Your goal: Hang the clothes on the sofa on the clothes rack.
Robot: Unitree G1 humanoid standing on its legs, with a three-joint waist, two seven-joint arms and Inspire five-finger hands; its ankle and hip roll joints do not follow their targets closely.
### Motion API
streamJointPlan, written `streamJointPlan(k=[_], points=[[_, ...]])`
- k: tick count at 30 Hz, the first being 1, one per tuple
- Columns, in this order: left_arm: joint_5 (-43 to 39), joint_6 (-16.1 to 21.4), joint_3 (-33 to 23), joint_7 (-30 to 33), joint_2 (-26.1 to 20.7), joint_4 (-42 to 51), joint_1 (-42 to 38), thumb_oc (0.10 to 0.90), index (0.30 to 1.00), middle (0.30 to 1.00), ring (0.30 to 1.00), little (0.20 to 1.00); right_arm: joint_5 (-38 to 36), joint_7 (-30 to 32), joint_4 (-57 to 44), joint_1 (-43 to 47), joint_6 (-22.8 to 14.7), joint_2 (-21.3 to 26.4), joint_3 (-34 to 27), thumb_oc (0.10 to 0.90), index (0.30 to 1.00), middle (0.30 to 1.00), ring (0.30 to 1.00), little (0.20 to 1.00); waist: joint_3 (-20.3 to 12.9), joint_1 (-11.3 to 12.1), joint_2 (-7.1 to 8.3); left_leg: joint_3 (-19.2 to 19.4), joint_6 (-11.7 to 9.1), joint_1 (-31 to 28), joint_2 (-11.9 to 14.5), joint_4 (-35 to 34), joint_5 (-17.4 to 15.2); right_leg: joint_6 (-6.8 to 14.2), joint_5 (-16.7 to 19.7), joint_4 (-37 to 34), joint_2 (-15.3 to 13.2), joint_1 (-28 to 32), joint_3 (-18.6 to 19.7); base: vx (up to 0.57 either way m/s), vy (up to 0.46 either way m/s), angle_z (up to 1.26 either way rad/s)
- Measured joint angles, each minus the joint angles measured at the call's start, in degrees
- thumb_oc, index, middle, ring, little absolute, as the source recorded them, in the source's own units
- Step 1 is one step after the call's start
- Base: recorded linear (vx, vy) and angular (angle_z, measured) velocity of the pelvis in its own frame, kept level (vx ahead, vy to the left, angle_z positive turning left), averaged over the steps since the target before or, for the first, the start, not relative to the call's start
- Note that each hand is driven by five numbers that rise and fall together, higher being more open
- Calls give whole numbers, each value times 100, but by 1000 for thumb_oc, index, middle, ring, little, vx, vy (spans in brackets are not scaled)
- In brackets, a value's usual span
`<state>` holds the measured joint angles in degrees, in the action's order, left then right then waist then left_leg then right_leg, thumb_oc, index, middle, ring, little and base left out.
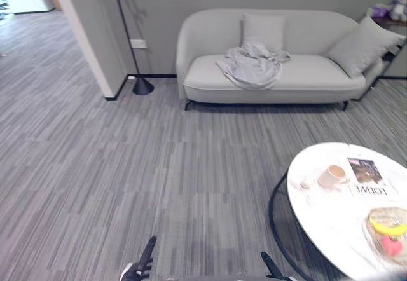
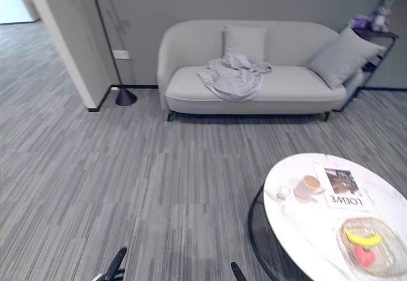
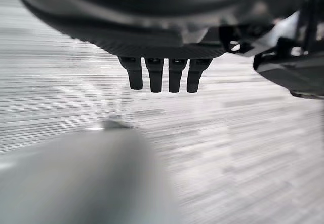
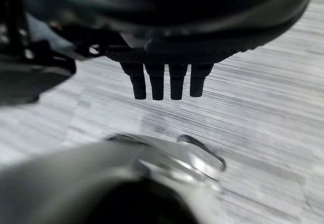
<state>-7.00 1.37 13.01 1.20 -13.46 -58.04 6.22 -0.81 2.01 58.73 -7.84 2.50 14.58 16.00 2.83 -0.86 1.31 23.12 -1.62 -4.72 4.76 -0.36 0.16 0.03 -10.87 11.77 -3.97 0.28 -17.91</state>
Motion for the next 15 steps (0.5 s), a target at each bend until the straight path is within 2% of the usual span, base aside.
streamJointPlan(k=[4, 12, 15], points=[[-165, -3, 39, -19, 4, 4, -155, 800, 900, 900, 900, 900, -73, 0, -143, 304, -77, -45, -63, 800, 900, 900, 900, 900, 49, 70, -9, 130, -2, -110, 35, -181, 104, 132, 92, -198, -12, 77, -238, 46, -12, -15], [-167, -3, 23, 59, 61, -35, -171, 800, 900, 900, 900, 900, -401, 87, -270, 232, -93, -43, -185, 800, 900, 900, 900, 900, 167, 46, -108, 135, 4, -285, 90, -239, 103, 70, 217, -522, 126, 318, -141, 68, -50, -11], [-159, 30, 48, 52, 69, -157, -310, 800, 900, 900, 900, 900, -401, 87, -293, 331, -90, -42, -161, 800, 900, 900, 900, 900, 332, 66, -94, 125, -13, -347, 164, -171, 101, 80, 196, -689, 214, 493, -139, 118, -143, -3]])
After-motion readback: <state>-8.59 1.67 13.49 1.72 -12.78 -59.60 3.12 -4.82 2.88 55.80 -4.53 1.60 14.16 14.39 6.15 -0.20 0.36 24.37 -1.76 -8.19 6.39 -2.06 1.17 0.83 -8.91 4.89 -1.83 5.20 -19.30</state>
